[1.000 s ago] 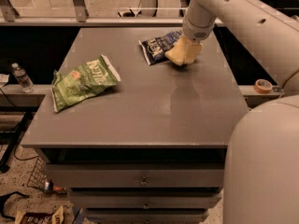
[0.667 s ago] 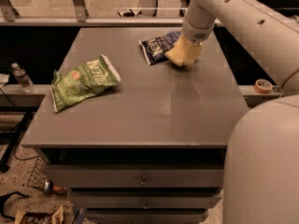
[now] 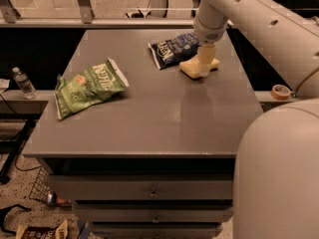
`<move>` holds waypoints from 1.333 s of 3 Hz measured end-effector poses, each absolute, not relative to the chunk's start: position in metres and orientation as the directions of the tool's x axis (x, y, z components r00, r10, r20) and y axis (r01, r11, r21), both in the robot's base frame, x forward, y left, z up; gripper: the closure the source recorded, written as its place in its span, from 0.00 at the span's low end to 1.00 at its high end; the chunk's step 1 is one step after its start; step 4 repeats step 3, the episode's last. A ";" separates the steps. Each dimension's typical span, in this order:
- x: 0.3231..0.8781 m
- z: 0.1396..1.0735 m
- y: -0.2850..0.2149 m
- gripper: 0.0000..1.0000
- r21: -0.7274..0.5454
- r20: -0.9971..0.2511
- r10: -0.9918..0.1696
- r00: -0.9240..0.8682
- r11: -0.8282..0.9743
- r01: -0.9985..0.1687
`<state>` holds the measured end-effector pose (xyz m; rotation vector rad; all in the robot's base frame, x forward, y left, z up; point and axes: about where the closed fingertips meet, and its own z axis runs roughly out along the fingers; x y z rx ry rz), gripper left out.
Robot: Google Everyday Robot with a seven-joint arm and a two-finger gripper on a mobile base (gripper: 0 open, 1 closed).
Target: Move sponge near blue chip bag
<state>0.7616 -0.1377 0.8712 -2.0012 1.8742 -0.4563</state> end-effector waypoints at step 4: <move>0.776 0.921 -0.250 0.00 -0.514 0.033 -0.983 -0.180 0.138 -0.847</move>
Offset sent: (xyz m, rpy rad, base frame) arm 0.0353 -0.1380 0.0769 -0.0534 -0.0653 -0.2897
